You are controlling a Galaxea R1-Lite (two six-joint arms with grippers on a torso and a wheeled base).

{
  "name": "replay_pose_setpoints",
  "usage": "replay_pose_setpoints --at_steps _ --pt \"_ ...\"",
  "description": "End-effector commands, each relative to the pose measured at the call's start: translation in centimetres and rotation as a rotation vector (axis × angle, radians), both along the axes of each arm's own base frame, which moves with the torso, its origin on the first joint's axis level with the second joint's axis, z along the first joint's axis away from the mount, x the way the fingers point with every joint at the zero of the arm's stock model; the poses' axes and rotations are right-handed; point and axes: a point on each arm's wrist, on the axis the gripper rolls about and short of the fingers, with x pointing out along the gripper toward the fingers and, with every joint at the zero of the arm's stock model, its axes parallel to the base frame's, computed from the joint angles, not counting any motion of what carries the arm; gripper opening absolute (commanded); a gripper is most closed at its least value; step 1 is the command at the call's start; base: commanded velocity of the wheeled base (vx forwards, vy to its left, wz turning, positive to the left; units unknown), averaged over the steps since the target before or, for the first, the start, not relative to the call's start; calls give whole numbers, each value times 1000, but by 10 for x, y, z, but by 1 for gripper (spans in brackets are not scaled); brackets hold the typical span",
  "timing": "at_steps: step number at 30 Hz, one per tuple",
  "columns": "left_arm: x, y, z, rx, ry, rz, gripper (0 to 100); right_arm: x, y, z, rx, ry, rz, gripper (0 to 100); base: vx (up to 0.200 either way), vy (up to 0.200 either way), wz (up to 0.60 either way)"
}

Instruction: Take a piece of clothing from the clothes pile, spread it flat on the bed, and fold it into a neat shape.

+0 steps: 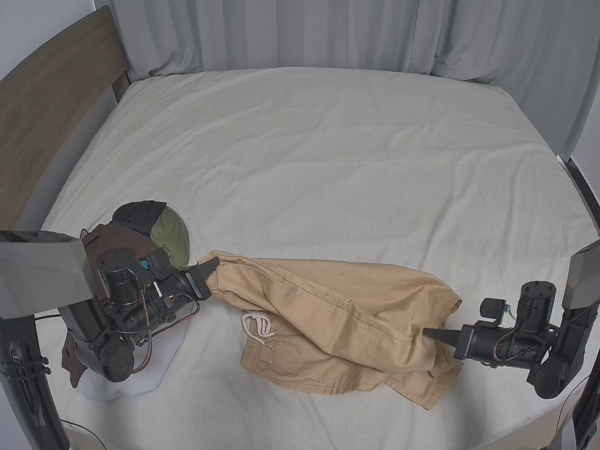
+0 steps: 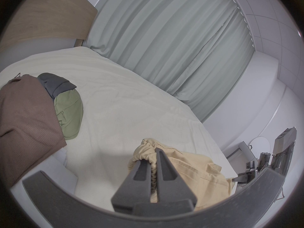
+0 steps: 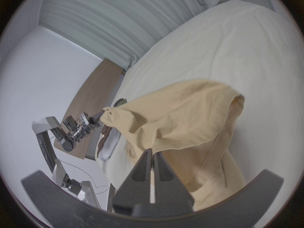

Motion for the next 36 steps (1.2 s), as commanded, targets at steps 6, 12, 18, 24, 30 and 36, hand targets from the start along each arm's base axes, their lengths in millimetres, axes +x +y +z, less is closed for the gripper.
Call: replay_pose_setpoints --at_steps 6,12,18,24,30,36 --pt "12 10 -5 0 -3 44 0 3 -26 27 37 -113 -78 0 0 0 0" --pt "15 14 -7 0 -3 58 0 9 -32 22 35 -100 -100 0 0 0 0" --pt "14 14 -9 1 3 56 0 14 -29 10 37 -58 -81 0 0 0 0" --pt "14 13 -9 1 3 55 0 15 -28 3 43 -26 -50 100 0 0 0" --pt "14 13 -8 0 0 55 0 14 -15 -1 62 1 19 100 0 0 0" --pt "14 13 -8 2 -1 53 0 17 -11 -8 60 19 30 100 0 0 0"
